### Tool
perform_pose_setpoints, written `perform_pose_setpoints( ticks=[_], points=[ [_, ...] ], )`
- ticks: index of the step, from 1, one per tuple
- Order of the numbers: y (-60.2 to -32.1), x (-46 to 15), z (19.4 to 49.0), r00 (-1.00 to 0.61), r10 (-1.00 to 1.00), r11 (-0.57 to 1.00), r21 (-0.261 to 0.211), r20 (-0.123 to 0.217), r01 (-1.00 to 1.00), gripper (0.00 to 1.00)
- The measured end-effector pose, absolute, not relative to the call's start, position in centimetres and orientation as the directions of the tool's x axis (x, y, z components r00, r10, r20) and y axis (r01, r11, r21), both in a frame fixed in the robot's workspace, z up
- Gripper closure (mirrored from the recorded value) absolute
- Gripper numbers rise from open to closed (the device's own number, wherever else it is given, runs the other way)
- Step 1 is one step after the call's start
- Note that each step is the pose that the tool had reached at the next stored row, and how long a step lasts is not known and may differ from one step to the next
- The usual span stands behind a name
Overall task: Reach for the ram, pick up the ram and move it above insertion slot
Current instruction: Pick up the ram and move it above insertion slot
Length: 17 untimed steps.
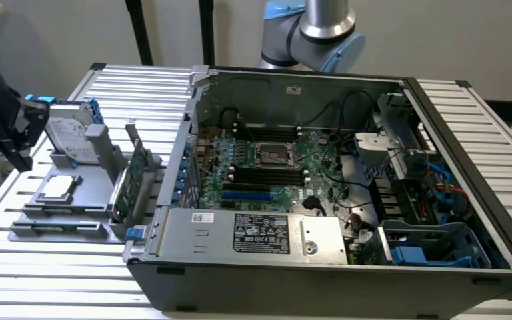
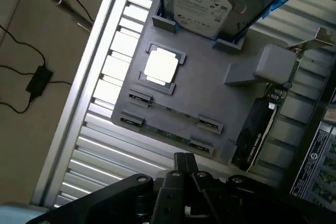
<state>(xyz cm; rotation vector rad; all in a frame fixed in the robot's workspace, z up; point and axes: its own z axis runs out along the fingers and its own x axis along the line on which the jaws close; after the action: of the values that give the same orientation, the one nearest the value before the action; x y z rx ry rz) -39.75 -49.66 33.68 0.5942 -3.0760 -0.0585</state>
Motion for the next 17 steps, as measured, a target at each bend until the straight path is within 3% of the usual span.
perform_pose_setpoints(
  ticks=[17],
  points=[
    [-49.66,-39.74,33.57,-0.770,-0.638,0.770,0.038,0.001,-0.637,0.89]
  ],
)
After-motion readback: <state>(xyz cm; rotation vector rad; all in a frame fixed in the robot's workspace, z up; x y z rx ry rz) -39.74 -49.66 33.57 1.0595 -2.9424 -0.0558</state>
